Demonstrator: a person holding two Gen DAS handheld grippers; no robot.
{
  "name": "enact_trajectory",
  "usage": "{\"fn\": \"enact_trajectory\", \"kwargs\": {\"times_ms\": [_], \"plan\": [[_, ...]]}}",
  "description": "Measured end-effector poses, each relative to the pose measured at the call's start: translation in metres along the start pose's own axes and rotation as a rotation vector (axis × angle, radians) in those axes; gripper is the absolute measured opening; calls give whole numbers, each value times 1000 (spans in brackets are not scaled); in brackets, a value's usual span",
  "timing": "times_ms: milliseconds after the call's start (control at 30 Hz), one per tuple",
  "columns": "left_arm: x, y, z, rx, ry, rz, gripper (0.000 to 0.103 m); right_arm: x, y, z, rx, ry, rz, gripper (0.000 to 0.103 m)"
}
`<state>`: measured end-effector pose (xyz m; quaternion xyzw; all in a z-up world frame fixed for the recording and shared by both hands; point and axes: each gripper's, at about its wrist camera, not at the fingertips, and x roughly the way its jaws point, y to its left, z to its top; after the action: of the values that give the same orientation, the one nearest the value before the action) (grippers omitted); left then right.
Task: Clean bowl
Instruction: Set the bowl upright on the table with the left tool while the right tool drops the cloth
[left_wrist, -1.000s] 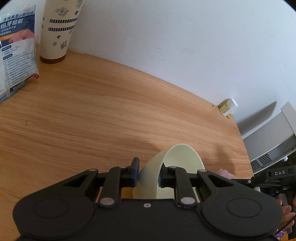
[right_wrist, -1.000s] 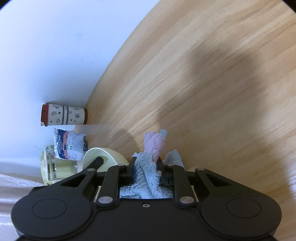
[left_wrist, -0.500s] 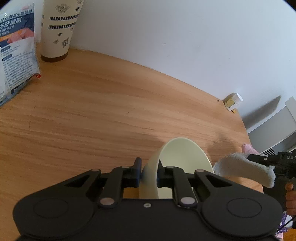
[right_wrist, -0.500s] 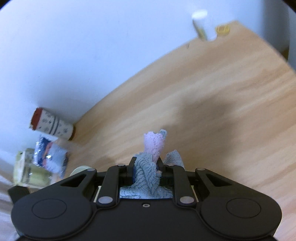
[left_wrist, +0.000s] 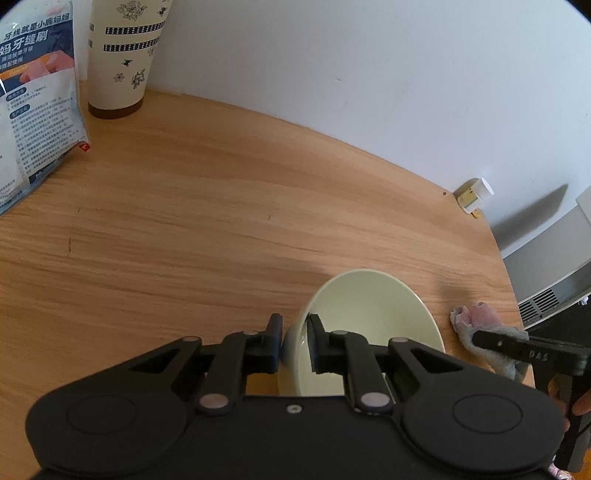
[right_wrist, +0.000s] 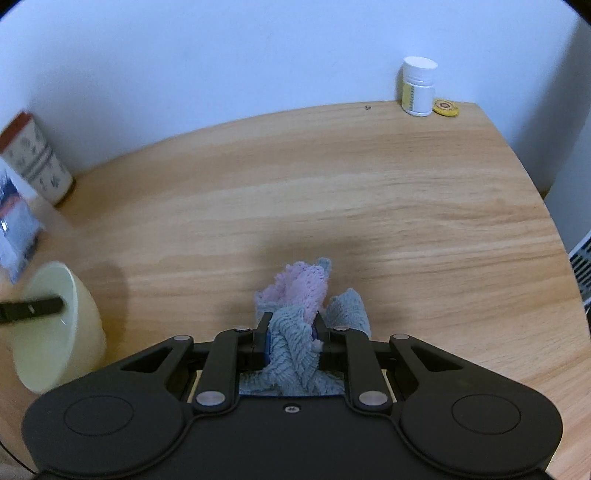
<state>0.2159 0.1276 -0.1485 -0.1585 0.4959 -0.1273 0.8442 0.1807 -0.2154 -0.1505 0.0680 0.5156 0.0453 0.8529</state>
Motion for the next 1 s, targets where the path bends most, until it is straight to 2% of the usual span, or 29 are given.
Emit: {"fn": "enact_trajectory", "kwargs": {"times_ms": [200,267,333,400,433,500,567,633,667,733,900,967,1000], "plan": [[1,1,2,-3,19,3,16,6,4,-10,-57,3,-41,21],[2,-2,3,18,27,16,20,7,5,-11,-63,0,-49,21],[0,-4,4,25,27,23,42,6,7,-12,-66,-3,-58,21],[-2,-7,4,46,23,41,51,6,8,-12,-64,-4,-63,22],[-3,-8,4,54,23,48,60,6,9,-12,-62,-3,-64,24],[-6,-10,4,67,26,82,71,5,11,-13,-60,-1,-68,30],[-10,-11,5,72,19,92,72,5,14,-13,-61,0,-74,41],[-14,-12,5,81,15,103,88,5,15,-13,-64,-6,-86,52],[-17,-14,5,89,12,115,91,4,16,-14,-68,-14,-95,55],[-26,-18,4,123,-5,136,102,0,18,-15,-64,-24,-117,60],[-37,-23,2,213,4,142,102,-13,20,-18,0,-35,-123,80],[-39,-23,1,216,8,145,102,-19,22,-20,19,-41,-116,94],[-42,-22,0,206,16,141,103,-23,23,-22,30,-43,-115,97]]}}
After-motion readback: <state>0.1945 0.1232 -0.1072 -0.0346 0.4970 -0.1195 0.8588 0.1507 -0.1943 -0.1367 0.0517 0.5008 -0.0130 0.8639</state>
